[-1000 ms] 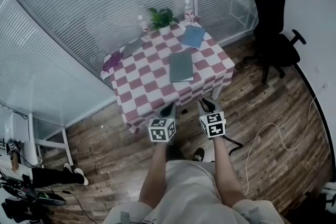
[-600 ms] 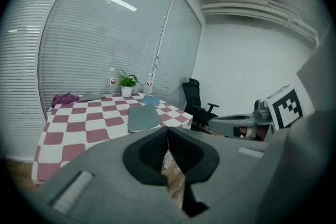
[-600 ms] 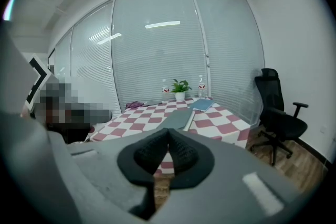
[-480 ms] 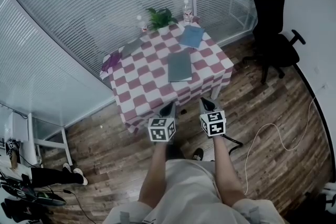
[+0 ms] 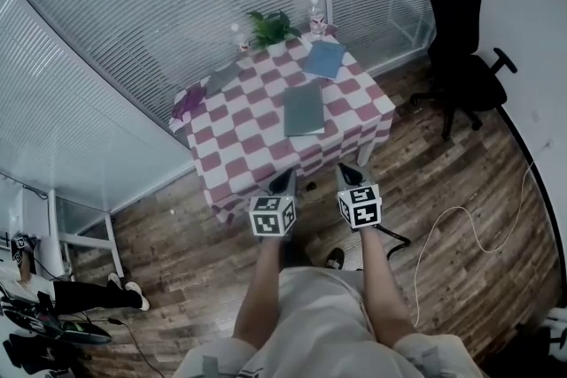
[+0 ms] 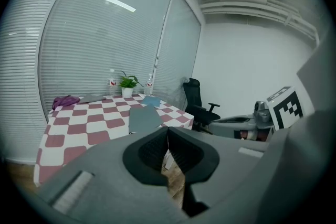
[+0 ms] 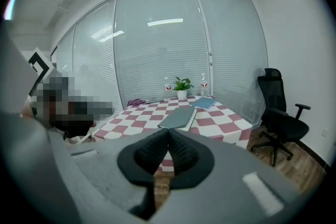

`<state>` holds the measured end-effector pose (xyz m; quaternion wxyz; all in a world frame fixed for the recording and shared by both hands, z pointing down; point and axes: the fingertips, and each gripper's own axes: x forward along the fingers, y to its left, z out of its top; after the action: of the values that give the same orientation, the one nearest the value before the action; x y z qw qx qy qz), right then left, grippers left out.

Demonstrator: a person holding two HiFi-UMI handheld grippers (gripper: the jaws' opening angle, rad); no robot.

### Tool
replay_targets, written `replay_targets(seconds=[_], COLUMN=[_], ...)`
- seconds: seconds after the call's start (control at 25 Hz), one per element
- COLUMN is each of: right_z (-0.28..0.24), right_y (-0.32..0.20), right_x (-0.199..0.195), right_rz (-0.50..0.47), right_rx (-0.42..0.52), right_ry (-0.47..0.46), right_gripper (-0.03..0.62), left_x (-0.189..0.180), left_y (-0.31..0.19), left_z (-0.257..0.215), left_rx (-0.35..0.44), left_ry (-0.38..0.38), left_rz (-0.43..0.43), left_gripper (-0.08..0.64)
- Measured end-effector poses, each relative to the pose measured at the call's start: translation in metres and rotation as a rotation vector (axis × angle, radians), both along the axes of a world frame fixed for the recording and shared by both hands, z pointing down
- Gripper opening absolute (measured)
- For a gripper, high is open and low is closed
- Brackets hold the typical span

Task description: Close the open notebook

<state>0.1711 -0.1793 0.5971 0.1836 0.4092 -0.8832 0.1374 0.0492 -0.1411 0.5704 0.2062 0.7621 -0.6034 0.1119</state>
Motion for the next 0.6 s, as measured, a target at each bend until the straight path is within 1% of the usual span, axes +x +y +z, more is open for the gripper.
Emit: replay_targets(seconds=[0.4,0.6], right_z=[-0.004,-0.005], right_y=[-0.003,-0.005], right_x=[-0.002,0.003], right_rz=[-0.027,-0.024], right_rx=[0.007,0.01], right_ry=[0.027,0.027], right_gripper=[0.0,0.001], left_x=[0.001,0.005], left_y=[-0.008,-0.008], left_z=[-0.011,-0.007], left_rx=[0.029,0.022], left_ry=[0.007,0.007], left_rz=[-0.002,-0.003], left_gripper=[0.008,0.008])
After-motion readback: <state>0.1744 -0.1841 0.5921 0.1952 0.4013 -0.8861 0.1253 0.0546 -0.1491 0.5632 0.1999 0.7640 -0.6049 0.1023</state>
